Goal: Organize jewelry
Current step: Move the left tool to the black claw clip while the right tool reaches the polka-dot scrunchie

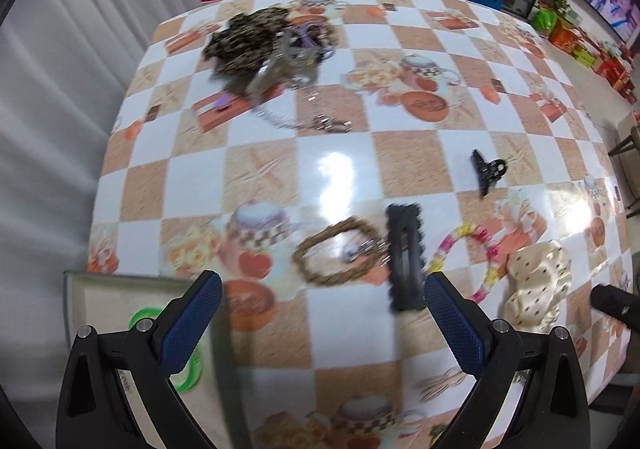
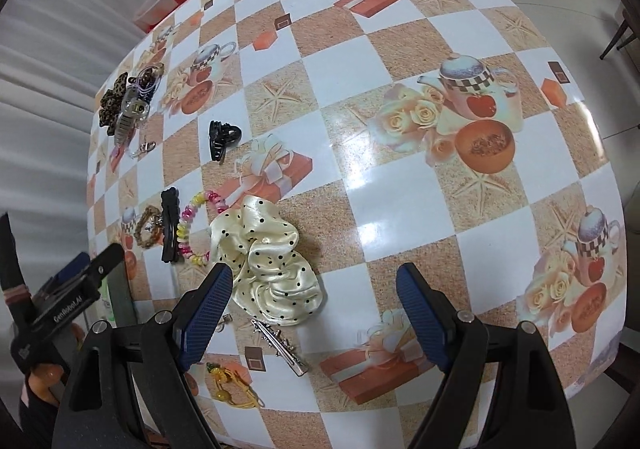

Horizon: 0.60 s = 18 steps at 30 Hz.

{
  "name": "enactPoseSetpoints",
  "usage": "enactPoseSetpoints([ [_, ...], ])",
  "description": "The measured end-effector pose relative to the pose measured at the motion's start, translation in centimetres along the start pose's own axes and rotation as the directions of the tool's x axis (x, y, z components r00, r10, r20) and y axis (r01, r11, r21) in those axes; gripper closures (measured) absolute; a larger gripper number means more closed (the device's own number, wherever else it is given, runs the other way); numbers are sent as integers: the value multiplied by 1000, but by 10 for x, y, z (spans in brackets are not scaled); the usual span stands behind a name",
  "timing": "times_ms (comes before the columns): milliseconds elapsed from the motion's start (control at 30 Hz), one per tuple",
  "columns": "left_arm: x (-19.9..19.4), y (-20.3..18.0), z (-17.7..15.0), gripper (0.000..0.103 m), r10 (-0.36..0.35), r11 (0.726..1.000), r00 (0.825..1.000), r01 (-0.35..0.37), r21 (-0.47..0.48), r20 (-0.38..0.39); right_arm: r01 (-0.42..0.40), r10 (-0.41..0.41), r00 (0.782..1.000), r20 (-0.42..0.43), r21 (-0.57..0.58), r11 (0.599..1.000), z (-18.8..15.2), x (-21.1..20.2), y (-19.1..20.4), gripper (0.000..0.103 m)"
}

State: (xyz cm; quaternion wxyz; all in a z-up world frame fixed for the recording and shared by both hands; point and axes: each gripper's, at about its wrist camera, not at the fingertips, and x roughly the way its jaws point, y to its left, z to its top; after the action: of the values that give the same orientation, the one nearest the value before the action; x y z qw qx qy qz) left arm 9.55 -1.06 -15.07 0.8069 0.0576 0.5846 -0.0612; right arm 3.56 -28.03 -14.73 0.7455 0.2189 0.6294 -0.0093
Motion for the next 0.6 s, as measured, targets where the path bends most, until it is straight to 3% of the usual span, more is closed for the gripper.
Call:
enactPoseSetpoints([
  [267, 15, -35, 27, 0, -86, 996, 996, 86, 40, -4, -15, 14, 1000, -28, -40, 999, 1, 17, 10, 17],
  [333, 21, -46, 35, 9, -97, 994, 995, 97, 58, -5, -21, 19, 999, -38, -47, 999, 1, 24, 12, 17],
  [600, 46, -84, 60, 9, -140, 985, 990, 142, 98, -29, -47, 42, 997, -69, -73, 996, 1, 41, 14, 17],
])
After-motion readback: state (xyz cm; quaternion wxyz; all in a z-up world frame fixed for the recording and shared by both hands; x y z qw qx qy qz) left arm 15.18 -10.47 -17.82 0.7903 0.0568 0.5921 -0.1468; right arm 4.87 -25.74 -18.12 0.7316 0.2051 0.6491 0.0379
